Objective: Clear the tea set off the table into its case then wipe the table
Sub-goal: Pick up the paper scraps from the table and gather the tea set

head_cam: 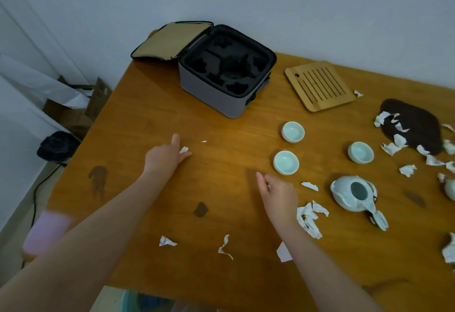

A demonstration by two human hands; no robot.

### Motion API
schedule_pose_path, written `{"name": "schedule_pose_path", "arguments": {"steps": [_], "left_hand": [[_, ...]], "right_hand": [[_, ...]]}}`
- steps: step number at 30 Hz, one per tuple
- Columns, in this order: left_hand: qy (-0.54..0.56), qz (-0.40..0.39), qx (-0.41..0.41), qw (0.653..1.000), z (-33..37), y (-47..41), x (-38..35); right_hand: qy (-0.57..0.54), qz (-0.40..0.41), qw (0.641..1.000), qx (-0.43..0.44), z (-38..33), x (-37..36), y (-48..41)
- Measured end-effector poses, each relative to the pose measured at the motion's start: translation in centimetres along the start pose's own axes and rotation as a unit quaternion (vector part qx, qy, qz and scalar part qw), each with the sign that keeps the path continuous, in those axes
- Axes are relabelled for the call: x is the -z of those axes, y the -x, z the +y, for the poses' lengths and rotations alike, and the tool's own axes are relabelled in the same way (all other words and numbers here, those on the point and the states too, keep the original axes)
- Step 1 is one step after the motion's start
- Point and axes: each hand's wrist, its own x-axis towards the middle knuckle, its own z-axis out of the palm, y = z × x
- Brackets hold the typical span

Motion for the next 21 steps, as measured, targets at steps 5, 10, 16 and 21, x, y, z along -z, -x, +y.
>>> {"name": "schedule_pose_path", "arguments": {"steps": [5, 10, 16, 21], "left_hand": [[-0.067, 0.001, -0.026, 0.997, 0.1, 0.2, -1.4], [-0.078, 0.003, -0.053, 0.996, 0.1, 0.0, -1.5], [0.151, 0.023, 0.016, 0.988, -0.4, -1.3, -1.6], [0.214, 0.033, 0.014, 0.976, 0.8, -1.8, -0.4]], "right_hand": [[0.064, 0.056, 0.996, -0.038, 2.5, 1.4, 0.6], [0.176, -0.048, 0.982, -0.053, 4.6, 2.8, 2.0], [0.294, -0.195, 0.935, -0.027, 4.7, 2.8, 2.6], [0.312, -0.123, 0.942, 0.007, 4.7, 1.4, 2.2]]}}
